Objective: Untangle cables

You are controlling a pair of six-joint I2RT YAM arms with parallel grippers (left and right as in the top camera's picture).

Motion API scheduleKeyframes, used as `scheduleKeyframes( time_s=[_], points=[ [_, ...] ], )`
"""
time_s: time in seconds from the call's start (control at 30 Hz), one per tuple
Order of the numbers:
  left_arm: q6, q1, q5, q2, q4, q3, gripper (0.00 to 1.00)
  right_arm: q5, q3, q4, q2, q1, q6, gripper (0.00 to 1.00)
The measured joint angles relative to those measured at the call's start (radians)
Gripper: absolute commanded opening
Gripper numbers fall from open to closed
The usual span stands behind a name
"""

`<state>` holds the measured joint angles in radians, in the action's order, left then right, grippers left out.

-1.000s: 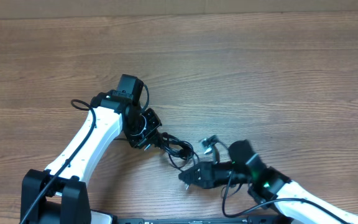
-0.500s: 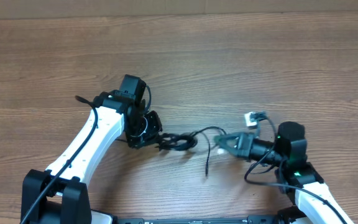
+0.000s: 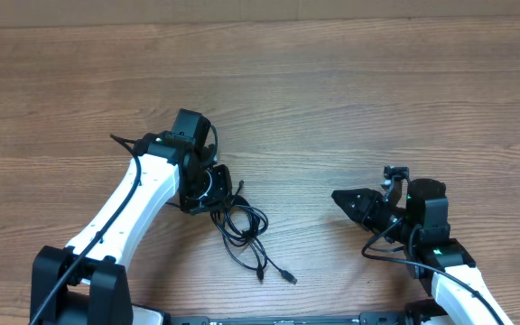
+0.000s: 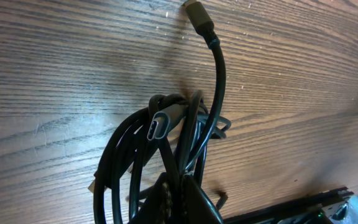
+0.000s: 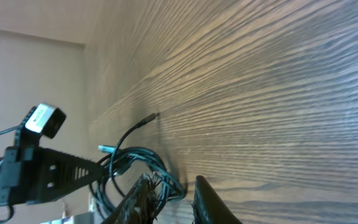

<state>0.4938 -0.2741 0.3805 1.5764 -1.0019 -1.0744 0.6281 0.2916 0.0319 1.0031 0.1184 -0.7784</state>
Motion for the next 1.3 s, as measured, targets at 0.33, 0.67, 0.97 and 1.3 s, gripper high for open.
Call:
scheduleKeyframes(
  time_s=[0.33,0.67,0.97,1.3],
  points=[
    [-0.027,0.0,0.039,0.0,-0.001,0.0,0.04,-0.26,0.0,0.134,-0.002,-0.105,-0.052,0.39],
    [-0.027,0.0,0.045,0.0,0.003,0.0,0.04,-0.293,0.0,0.119,-0.002,-0.177,-0.089,0.76],
    [-0.027,0.0,0.046,0.0,0.003,0.0,0.04,-0.217,0.0,-0.026,-0.002,-0.177,-0.082,1.0],
    [-0.026,0.0,0.09,0.0,0.004,0.0,0.04,-0.247,0.0,0.017,0.016,-0.177,-0.021,1.0]
  ],
)
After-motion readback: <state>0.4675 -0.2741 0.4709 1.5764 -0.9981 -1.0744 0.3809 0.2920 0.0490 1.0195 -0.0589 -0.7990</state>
